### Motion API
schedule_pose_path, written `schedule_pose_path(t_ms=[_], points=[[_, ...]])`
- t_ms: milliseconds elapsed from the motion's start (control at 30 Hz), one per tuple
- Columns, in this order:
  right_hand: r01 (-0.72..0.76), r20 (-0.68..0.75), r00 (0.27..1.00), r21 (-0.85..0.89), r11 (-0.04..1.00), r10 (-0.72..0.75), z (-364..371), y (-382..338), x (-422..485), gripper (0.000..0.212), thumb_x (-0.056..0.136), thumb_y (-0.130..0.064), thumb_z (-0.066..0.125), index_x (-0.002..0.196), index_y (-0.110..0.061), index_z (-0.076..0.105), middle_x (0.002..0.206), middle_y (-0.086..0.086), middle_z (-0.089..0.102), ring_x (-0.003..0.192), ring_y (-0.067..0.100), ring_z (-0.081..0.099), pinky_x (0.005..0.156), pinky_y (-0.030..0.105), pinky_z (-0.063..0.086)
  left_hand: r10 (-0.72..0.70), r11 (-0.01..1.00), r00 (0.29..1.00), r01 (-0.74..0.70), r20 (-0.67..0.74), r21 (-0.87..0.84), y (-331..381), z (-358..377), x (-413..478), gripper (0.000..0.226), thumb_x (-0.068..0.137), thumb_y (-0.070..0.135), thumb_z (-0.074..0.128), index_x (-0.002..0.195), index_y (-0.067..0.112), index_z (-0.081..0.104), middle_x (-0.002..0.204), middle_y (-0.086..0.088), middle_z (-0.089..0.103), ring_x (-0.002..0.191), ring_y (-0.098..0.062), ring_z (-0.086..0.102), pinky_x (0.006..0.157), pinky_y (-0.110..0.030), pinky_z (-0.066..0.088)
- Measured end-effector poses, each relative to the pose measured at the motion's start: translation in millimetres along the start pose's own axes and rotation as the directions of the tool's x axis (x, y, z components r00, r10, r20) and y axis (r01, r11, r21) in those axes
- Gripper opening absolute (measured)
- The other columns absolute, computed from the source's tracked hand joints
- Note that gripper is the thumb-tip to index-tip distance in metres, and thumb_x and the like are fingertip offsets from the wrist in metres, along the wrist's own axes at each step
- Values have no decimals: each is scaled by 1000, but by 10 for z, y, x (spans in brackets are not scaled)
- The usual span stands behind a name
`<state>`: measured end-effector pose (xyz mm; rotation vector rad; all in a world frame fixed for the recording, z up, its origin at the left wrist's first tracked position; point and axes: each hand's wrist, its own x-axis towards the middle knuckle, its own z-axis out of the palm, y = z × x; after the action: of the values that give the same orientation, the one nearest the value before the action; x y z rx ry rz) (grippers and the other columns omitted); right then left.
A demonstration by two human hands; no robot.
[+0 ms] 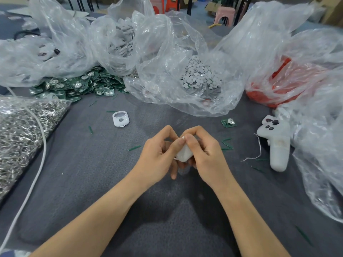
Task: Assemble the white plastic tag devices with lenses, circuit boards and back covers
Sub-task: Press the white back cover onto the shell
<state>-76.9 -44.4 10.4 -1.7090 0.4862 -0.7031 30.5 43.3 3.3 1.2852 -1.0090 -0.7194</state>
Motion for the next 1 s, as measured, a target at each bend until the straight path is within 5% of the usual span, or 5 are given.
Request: schedule_pose_path(t_ms=[133, 333, 733, 900, 1000], points=[[-6, -79, 997, 170, 985, 20, -11, -38, 21, 18, 87, -30, 59, 88, -13, 60, 61, -4, 62, 50, 5, 54, 46, 15, 40, 54, 994, 994, -62, -98, -87, -6, 16, 34, 21, 97, 26, 44, 88, 8, 40, 67, -9, 66, 44, -26, 59, 41, -30, 47], [101, -95, 988, -174, 980, -119, -10, -17, -4, 28, 90, -38, 58, 72, -16, 54, 61, -7, 58, 55, 3, 52, 54, 20, 42, 4, 999, 1000, -4, -8, -54, -33, -31, 36, 21, 96, 33, 43, 105, 14, 42, 79, -5, 70, 66, -27, 66, 66, -38, 56], [235, -22, 961, -465, 854, -276, -4, 50, -15, 34, 96, -32, 50, 68, -13, 46, 58, -12, 40, 52, 9, 40, 51, 25, 35, 90, 996, 996, -90, 14, 22, -19, -43, 42, 14, 97, 28, 43, 95, 20, 55, 77, -8, 63, 62, -22, 61, 58, -31, 50], [67, -29, 997, 59, 996, -66, 9, -38, -9, 29, 88, -46, 52, 68, -24, 49, 60, -2, 52, 52, 14, 48, 48, 28, 40, 12, 931, 1000, -6, 14, -364, -14, 64, 21, 18, 98, 24, 35, 103, 17, 51, 81, -1, 60, 69, -19, 58, 63, -30, 51], [-88, 22, 996, 164, 983, 85, 9, -35, 6, 20, 85, -40, 57, 83, -20, 56, 67, -1, 57, 54, 16, 49, 43, 25, 38, -23, 840, 996, 64, 83, -540, 36, 51, 32, 21, 99, 25, 31, 104, 22, 51, 92, -3, 60, 71, -22, 56, 58, -36, 51]])
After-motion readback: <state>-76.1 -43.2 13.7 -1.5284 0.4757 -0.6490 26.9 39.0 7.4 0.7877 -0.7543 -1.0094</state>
